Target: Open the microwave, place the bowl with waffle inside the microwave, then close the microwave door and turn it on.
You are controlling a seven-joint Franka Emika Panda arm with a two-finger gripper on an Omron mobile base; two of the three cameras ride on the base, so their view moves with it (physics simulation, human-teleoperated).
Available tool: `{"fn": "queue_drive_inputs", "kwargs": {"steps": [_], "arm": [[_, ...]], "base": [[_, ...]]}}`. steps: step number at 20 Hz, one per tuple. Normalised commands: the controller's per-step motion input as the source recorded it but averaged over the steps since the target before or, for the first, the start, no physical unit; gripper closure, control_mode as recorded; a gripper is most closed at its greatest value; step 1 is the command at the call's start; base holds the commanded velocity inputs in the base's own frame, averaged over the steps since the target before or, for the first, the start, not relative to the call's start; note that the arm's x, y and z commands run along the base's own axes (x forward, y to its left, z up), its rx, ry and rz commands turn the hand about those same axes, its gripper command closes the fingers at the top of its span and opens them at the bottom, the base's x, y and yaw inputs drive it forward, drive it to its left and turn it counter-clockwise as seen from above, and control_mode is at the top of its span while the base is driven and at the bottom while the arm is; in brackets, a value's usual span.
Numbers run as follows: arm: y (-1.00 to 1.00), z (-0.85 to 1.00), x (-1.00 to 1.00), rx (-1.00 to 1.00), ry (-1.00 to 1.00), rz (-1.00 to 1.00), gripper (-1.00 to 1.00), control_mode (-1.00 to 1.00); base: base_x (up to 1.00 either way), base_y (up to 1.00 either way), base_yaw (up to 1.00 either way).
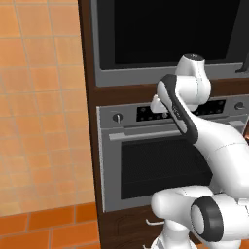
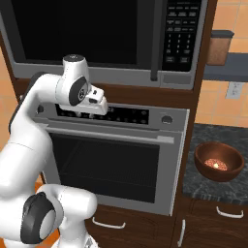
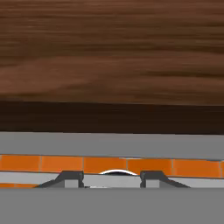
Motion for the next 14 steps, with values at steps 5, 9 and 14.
{"fn": "queue_drive_inputs", "kwargs": {"steps": [5,9,14], "arm": [[-0.36,0.00,-0.01,0.07,-0.11,-0.03,-1.00,-1.00],[-0.85,0.53,-0.09,0.34,-0.45,-0.11,-1.00,-1.00],[-0.44,1.00,-0.34,0.04,-0.52,-0.08,-1.00,-1.00]], "base": [[0.00,0.00,0.00],[0.00,0.00,0.00],[0.00,0.00,0.00]]}}
